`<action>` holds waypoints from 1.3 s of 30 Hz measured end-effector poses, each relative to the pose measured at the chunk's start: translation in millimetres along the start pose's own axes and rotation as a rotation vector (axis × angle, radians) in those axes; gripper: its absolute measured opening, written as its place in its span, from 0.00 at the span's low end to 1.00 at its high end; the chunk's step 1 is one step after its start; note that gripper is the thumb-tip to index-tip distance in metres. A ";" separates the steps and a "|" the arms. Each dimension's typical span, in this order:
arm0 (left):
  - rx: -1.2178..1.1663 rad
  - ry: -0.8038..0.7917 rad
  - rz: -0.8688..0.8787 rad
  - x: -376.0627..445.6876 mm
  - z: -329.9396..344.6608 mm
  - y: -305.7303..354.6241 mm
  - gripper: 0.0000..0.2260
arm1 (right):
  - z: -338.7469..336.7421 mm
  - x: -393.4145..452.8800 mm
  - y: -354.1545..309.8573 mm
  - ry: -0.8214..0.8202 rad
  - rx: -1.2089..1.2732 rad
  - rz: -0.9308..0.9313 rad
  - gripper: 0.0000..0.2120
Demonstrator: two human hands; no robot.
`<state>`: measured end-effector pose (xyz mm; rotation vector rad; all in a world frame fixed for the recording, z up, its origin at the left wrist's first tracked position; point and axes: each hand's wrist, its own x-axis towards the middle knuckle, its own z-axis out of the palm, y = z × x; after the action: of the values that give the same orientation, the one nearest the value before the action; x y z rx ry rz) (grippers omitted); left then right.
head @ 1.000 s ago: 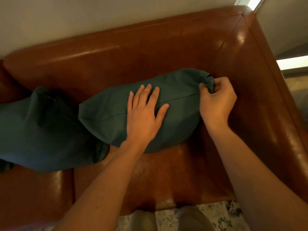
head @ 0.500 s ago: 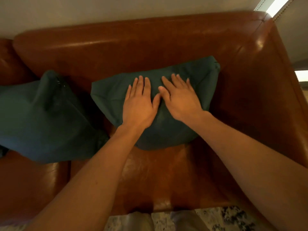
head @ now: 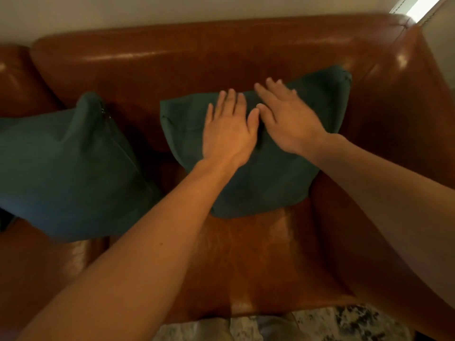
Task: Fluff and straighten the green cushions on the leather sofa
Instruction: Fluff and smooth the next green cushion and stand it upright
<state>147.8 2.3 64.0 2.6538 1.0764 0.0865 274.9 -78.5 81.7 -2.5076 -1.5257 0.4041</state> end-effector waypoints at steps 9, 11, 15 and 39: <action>0.288 -0.127 -0.006 -12.4 2.7 -62.0 0.37 | 25.7 -1.7 7.1 -0.134 -0.069 0.062 0.25; 0.292 -0.030 0.098 -18.5 -7.7 -67.8 0.35 | 22.2 -0.8 9.4 -0.128 -0.086 0.099 0.25; -0.077 0.411 0.261 -58.5 -12.4 -78.7 0.24 | 6.3 3.3 -4.6 0.060 -0.143 0.146 0.24; -1.467 0.395 -0.926 -38.4 107.0 -76.7 0.30 | 41.6 37.5 -28.0 0.058 -0.078 -0.029 0.28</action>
<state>85.2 3.6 -58.0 0.7671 1.4007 0.8262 254.4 -31.9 45.3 -2.5289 -1.5829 0.2708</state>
